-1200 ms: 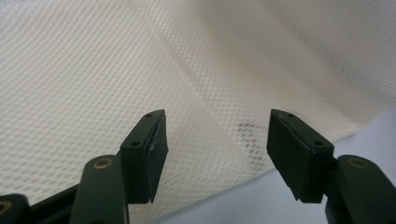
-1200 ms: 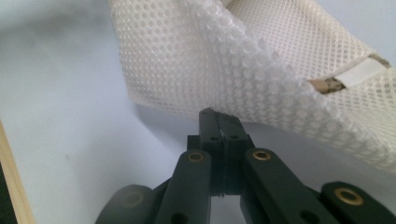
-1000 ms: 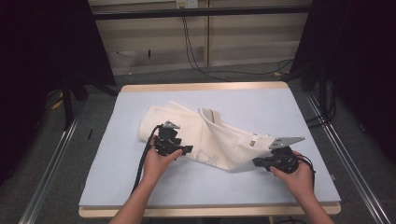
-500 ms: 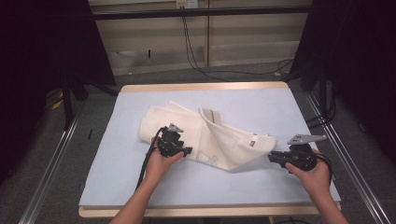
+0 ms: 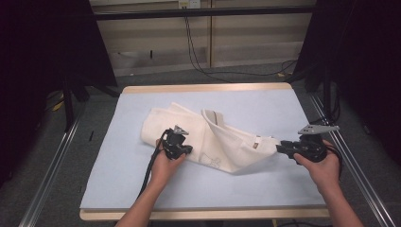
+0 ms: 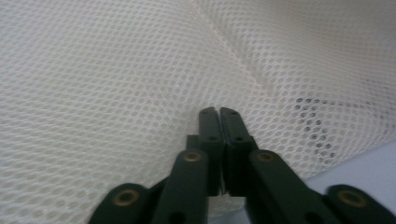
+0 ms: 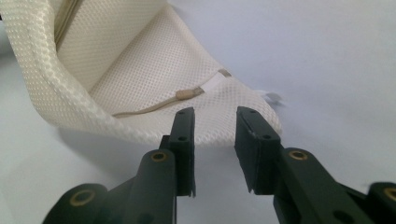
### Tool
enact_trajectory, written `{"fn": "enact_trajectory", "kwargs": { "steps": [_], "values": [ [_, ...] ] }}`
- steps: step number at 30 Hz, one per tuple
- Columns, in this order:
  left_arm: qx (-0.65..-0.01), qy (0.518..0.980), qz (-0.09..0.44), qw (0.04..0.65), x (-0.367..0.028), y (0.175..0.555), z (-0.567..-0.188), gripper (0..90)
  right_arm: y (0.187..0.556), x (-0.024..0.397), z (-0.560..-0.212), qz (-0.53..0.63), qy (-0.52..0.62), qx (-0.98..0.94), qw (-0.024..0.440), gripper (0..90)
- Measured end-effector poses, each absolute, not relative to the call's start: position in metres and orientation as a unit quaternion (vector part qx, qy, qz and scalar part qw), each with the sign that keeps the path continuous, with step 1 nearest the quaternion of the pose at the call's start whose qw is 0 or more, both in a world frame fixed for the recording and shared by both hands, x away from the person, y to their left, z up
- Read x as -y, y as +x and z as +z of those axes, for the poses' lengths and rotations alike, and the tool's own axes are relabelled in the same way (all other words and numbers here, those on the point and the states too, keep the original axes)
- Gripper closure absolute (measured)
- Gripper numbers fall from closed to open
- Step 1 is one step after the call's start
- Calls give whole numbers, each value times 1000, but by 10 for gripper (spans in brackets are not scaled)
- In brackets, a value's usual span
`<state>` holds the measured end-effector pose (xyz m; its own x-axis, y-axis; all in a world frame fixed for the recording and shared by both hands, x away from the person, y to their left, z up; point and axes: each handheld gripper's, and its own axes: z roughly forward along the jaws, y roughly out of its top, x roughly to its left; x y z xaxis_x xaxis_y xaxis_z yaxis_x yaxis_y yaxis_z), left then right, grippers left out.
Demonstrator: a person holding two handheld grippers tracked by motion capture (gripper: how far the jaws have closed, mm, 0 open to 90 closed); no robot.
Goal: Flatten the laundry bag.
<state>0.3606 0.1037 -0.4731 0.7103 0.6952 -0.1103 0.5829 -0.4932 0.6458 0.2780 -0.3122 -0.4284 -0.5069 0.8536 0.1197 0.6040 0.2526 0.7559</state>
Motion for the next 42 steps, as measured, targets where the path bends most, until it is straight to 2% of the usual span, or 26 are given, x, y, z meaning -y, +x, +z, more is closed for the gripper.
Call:
{"fn": "enact_trajectory", "kwargs": {
  "steps": [10, 14, 17, 20, 24, 29, 30, 34, 35, 36, 42],
  "values": [
    [-384, 852, 74, 349, -107, 360, -469, 900, 307, 287, -426, 390, 451, -784, 171, 627],
    [-377, 847, 63, 371, -110, 357, -463, 900, 318, 277, -438, 378, 451, -794, 150, 600],
    [-363, 855, 64, 366, -114, 355, -460, 900, 321, 270, -451, 361, 455, -803, 136, 586],
    [-376, 845, 57, 375, -117, 352, -462, 900, 321, 269, -462, 350, 456, -808, 132, 577],
    [-368, 851, 47, 373, -125, 349, -461, 900, 321, 271, -465, 348, 460, -805, 142, 531],
    [-373, 851, 40, 369, -130, 345, -463, 900, 327, 279, -467, 345, 465, -799, 160, 551],
    [-381, 844, 45, 375, -130, 344, -464, 884, 328, 280, -468, 344, 469, -797, 164, 551],
    [-374, 848, 46, 373, -130, 345, -467, 671, 333, 286, -474, 335, 481, -796, 148, 523],
    [-380, 844, 42, 375, -129, 344, -468, 671, 334, 287, -476, 336, 479, -799, 143, 518],
    [-376, 849, 45, 369, -128, 343, -467, 618, 335, 288, -477, 339, 481, -797, 135, 521],
    [-383, 842, 36, 378, -124, 335, -462, 586, 333, 294, -476, 337, 490, -789, 151, 506]
  ]
}}
